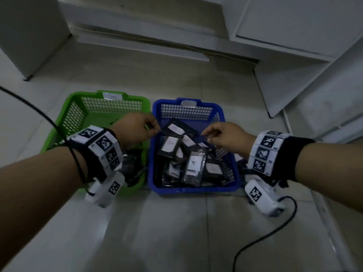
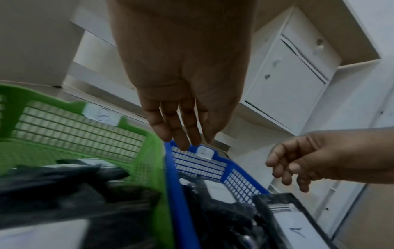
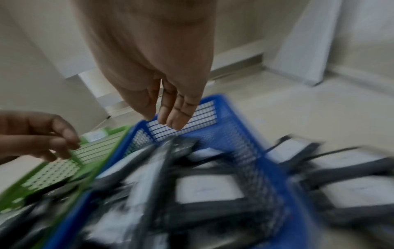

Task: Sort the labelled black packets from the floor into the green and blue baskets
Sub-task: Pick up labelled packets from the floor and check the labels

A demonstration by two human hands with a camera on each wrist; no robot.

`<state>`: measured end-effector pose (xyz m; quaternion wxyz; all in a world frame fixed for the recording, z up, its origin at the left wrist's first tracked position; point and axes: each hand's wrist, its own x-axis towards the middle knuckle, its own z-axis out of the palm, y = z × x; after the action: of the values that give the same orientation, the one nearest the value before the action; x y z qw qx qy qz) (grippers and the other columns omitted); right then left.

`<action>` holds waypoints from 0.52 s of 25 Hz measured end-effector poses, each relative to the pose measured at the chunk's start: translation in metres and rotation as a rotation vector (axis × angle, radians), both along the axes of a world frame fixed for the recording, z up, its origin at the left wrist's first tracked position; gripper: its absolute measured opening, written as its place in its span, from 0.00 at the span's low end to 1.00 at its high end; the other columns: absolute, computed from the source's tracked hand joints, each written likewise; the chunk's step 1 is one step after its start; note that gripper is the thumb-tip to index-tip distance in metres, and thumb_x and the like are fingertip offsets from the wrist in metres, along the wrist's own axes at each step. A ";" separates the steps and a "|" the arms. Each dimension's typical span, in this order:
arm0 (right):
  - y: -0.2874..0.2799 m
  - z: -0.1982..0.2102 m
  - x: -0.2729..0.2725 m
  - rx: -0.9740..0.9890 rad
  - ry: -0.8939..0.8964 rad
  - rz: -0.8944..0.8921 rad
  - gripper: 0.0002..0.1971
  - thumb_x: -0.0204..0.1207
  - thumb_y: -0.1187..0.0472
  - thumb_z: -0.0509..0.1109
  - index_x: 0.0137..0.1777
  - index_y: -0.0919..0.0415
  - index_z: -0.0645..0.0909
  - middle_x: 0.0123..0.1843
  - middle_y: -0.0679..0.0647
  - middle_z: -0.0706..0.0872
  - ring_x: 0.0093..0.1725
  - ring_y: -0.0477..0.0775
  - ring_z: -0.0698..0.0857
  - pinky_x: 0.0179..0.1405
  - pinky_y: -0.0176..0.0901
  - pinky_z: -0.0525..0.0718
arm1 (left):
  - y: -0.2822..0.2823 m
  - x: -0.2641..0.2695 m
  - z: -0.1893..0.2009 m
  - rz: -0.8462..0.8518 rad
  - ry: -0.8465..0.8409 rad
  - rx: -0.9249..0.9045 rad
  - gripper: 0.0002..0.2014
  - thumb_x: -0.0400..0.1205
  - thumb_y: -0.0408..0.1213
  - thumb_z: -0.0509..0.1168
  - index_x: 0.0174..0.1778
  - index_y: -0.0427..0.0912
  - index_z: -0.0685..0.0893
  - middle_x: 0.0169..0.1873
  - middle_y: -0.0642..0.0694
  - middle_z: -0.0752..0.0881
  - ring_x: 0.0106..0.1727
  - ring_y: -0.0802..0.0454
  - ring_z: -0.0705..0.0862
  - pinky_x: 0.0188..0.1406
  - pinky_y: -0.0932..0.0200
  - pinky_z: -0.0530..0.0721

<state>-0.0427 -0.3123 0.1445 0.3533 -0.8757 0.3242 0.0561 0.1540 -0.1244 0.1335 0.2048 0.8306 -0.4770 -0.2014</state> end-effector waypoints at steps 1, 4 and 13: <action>-0.018 0.001 -0.024 -0.017 -0.004 -0.026 0.11 0.75 0.67 0.70 0.55 0.57 0.86 0.48 0.53 0.88 0.47 0.50 0.86 0.50 0.44 0.85 | -0.017 -0.013 0.001 -0.016 -0.011 -0.013 0.07 0.80 0.40 0.66 0.50 0.48 0.87 0.44 0.52 0.87 0.43 0.56 0.81 0.45 0.65 0.74; -0.063 -0.019 -0.094 -0.045 -0.041 -0.144 0.10 0.74 0.68 0.70 0.53 0.58 0.86 0.43 0.51 0.86 0.43 0.49 0.84 0.47 0.39 0.82 | -0.077 -0.061 -0.005 -0.070 0.026 -0.073 0.05 0.79 0.38 0.67 0.47 0.48 0.87 0.41 0.55 0.85 0.42 0.59 0.81 0.45 0.65 0.77; -0.125 -0.126 -0.217 -0.045 0.011 -0.368 0.14 0.66 0.62 0.79 0.51 0.62 0.83 0.44 0.55 0.83 0.42 0.51 0.82 0.35 0.27 0.77 | -0.197 -0.211 -0.077 -0.138 0.153 -0.095 0.07 0.78 0.37 0.68 0.49 0.50 0.86 0.47 0.50 0.86 0.48 0.54 0.83 0.54 0.57 0.81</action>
<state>-0.2600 -0.4371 0.0186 0.3364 -0.8090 0.4818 -0.0118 -0.0567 -0.3210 0.0561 0.2654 0.7675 -0.5250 -0.2548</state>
